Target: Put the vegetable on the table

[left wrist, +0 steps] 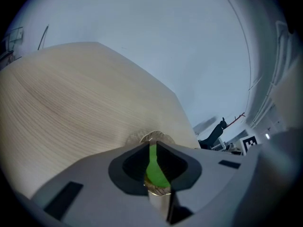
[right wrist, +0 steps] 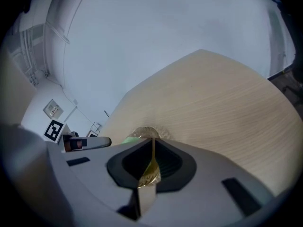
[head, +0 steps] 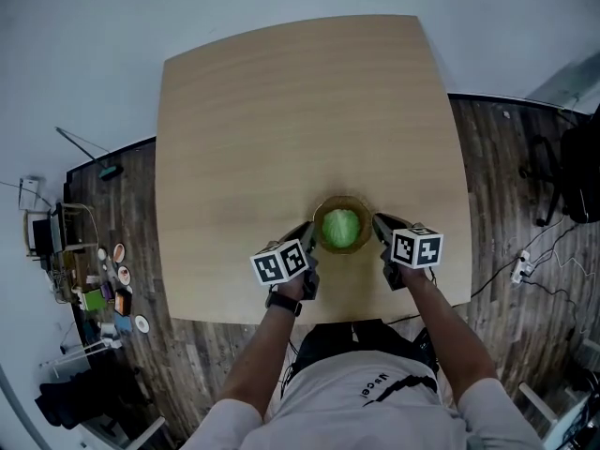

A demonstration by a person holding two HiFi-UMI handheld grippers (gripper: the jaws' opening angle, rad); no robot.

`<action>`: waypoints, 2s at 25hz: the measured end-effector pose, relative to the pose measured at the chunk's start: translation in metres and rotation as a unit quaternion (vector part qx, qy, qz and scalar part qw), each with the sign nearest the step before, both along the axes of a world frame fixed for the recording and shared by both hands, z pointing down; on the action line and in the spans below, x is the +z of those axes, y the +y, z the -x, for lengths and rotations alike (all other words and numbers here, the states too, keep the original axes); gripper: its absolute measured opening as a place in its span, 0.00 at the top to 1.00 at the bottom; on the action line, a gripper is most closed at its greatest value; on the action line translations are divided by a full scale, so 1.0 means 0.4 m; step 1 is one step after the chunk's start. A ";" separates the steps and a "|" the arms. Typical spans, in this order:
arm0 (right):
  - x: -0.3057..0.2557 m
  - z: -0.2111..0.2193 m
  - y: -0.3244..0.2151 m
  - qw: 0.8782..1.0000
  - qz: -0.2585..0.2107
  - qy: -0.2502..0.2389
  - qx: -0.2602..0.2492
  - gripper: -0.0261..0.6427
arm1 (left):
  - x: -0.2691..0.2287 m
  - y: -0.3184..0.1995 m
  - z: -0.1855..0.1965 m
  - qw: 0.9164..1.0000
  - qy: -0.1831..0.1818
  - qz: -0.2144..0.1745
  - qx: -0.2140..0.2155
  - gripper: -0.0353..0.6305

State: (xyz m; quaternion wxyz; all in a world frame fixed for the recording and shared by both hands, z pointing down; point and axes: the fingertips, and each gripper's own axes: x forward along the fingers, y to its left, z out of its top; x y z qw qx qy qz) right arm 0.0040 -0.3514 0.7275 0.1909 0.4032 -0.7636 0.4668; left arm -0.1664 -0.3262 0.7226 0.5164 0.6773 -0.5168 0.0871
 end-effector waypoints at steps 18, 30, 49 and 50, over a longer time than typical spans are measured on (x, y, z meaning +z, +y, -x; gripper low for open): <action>-0.417 0.077 0.148 0.984 -0.136 -0.086 -0.072 0.93 | -0.477 0.149 -0.177 0.981 0.016 -0.190 0.039 0.93; -0.694 0.023 0.238 0.953 -0.280 -0.089 -0.074 0.94 | -0.723 0.262 -0.205 0.953 -0.014 -0.301 0.042 0.93; -0.749 -0.005 0.348 0.940 -0.311 -0.100 -0.094 0.94 | -0.776 0.366 -0.280 0.942 -0.030 -0.331 0.041 0.93; -0.751 -0.008 0.350 0.940 -0.312 -0.100 -0.094 0.94 | -0.778 0.369 -0.282 0.942 -0.031 -0.332 0.041 0.93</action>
